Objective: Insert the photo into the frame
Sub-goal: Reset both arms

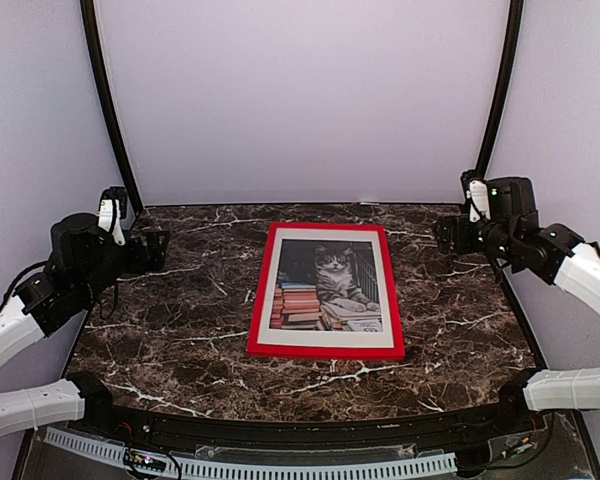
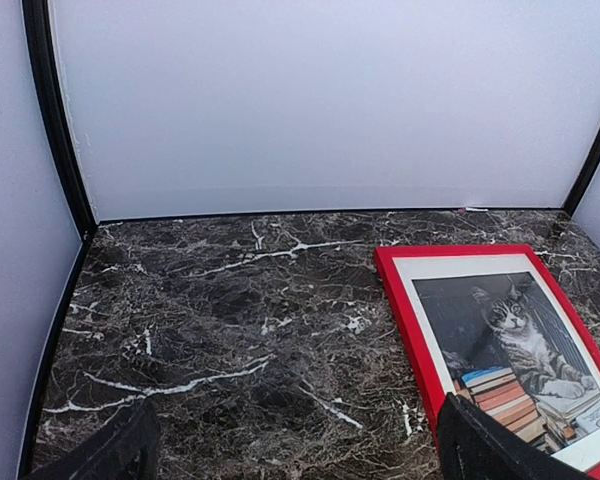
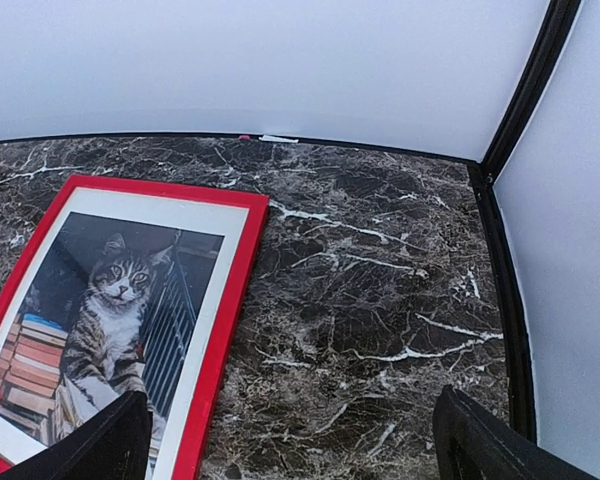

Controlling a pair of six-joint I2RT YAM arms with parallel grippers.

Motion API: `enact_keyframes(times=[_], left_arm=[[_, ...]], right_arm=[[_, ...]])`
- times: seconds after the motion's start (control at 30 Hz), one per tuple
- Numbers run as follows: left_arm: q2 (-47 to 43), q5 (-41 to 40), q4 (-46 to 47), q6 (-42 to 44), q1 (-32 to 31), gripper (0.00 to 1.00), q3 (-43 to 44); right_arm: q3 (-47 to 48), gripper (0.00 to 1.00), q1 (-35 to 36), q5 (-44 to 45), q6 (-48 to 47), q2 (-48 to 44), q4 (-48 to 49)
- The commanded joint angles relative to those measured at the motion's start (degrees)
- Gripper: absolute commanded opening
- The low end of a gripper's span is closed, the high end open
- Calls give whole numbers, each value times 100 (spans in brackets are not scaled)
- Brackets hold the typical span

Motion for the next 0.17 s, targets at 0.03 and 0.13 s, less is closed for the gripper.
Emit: enact_keyframes(times=[0.03, 0.13], left_arm=[[8, 13, 183, 43, 34, 99, -53], [11, 23, 183, 43, 34, 99, -48]], right_arm=[[-50, 98, -24, 79, -19, -61, 223], [-46, 99, -24, 54, -26, -53, 194]])
